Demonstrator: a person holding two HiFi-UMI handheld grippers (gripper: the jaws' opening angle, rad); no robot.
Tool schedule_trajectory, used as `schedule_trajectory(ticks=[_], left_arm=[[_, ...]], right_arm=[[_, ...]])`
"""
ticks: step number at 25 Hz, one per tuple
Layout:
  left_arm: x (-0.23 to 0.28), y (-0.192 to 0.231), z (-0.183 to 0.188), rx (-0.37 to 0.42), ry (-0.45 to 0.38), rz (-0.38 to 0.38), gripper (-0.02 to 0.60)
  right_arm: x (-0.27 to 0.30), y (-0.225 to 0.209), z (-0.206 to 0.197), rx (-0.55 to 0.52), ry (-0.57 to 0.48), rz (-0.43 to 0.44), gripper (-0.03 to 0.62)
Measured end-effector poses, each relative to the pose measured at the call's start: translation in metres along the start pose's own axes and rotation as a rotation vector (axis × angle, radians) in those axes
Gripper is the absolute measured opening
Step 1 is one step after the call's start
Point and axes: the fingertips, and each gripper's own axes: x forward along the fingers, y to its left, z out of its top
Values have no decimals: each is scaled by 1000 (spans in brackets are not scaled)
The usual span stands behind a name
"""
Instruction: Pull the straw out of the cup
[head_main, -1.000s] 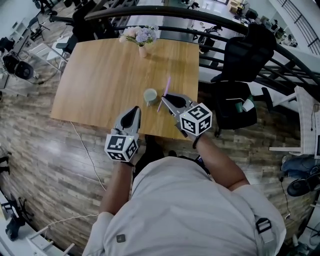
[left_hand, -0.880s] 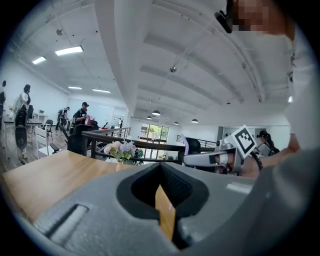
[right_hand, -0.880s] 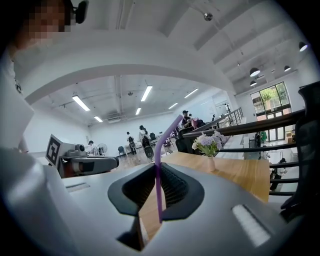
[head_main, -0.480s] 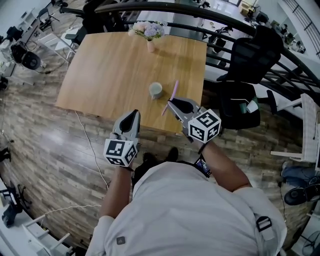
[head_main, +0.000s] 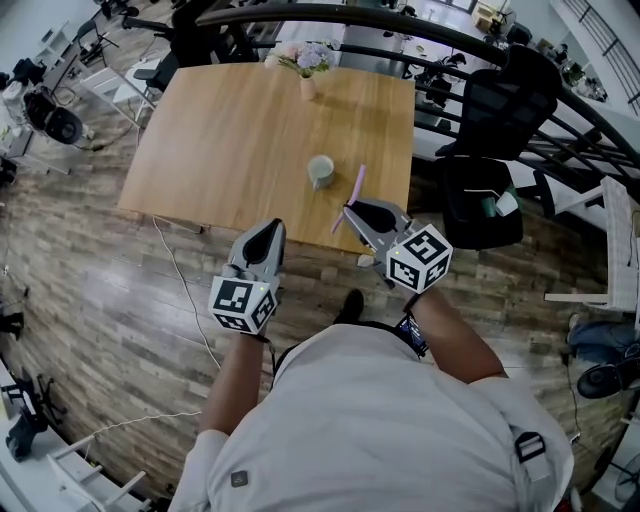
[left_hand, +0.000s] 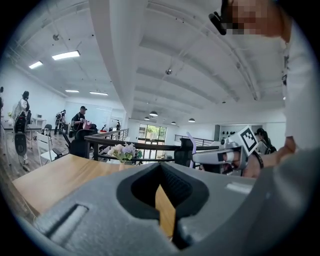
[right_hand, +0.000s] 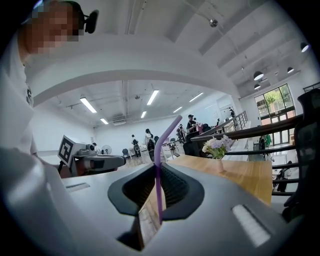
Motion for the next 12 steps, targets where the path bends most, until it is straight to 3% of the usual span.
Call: schedule_trajectory(ticks=[12], left_arm=[[-118, -5, -7, 15, -29, -38, 5]], right_arm=[[-27, 116, -8, -32, -61, -53, 43]])
